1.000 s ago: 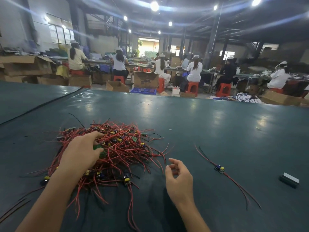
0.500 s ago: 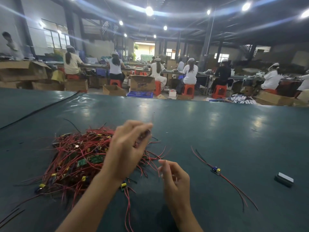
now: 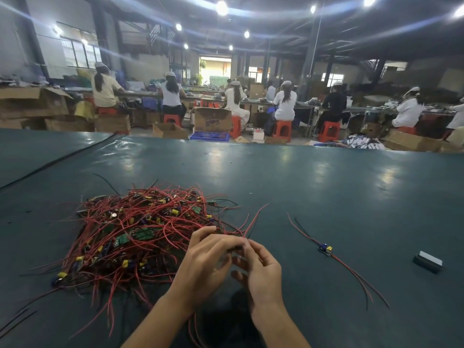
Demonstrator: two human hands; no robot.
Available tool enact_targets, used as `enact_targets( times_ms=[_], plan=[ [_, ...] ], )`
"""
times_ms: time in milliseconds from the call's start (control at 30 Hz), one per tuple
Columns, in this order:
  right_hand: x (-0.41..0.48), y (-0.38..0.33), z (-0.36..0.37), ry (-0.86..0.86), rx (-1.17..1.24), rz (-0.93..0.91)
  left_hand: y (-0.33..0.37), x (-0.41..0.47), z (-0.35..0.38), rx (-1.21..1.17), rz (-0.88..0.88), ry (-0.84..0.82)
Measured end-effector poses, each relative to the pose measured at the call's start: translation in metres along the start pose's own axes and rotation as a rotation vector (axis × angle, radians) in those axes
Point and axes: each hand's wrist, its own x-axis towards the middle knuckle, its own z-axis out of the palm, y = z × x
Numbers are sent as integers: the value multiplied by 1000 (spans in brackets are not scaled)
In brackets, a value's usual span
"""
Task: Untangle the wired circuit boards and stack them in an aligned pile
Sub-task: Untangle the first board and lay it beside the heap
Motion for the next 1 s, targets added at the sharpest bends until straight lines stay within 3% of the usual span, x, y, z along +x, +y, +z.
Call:
enact_targets(
  times_ms=[267, 333, 433, 533, 733, 1000],
  plan=[
    [8, 1, -3, 110, 193, 47, 9, -6, 4, 128, 44, 71],
    [8, -1, -5, 154, 183, 18, 16, -8, 6, 7, -142, 44],
    [4, 0, -3, 124, 154, -33, 27, -4, 10, -327, -567, 40],
    [0, 4, 1, 105, 45, -88, 28, -1, 15, -457, -779, 143],
    [-5, 5, 3, 84, -48, -104, 24, -1, 16, -679, -948, 158],
    [-4, 3, 4, 114, -29, -93, 21, 0, 15, -707, -958, 155]
  ],
)
